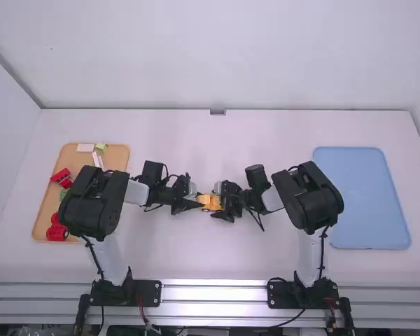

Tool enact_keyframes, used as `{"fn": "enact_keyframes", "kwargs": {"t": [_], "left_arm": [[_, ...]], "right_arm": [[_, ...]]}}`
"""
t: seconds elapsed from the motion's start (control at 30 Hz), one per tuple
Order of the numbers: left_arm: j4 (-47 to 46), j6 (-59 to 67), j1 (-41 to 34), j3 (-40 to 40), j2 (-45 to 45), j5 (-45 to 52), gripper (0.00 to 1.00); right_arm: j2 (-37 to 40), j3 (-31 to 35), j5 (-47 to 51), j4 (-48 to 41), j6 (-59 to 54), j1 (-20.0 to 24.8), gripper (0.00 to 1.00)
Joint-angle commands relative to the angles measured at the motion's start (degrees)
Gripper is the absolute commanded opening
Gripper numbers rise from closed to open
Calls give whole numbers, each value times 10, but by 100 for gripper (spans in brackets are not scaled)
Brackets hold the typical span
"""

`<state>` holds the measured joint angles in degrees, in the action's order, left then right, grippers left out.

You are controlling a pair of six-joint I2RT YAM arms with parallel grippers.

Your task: Assemble lego blocks to make yellow taxi

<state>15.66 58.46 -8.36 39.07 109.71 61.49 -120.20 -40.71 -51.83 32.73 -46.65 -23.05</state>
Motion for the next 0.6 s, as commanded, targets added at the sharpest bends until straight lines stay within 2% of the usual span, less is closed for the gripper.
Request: {"fn": "enact_keyframes", "kwargs": {"t": [0.0, 0.03, 0.17, 0.33, 0.4, 0.43, 0.5, 0.57], "left_arm": [[-2, 16, -18, 8, 7, 19, 20], [1, 16, -23, 8, 7, 18, 20], [9, 12, -27, 9, 7, -14, 16], [9, 13, -15, 16, 6, 30, 15], [9, 13, -5, 22, 5, 53, 16], [8, 13, -2, 27, 4, 58, 16], [6, 13, -3, 31, 4, 55, 16], [-2, 12, -8, 37, 4, 51, 16]], "right_arm": [[-5, -5, 35, -6, 1, -7, 72], [-5, -5, 35, -4, 2, -6, 64], [-5, -4, 32, -7, 2, 0, 49], [-5, 3, 3, -21, -37, 10, 48], [-5, 2, -14, -42, -63, 16, 53], [-5, 1, -22, -47, -65, 21, 63], [-5, 2, -31, -45, -65, 27, 76], [-5, 2, -50, -45, -67, 36, 80]]}}
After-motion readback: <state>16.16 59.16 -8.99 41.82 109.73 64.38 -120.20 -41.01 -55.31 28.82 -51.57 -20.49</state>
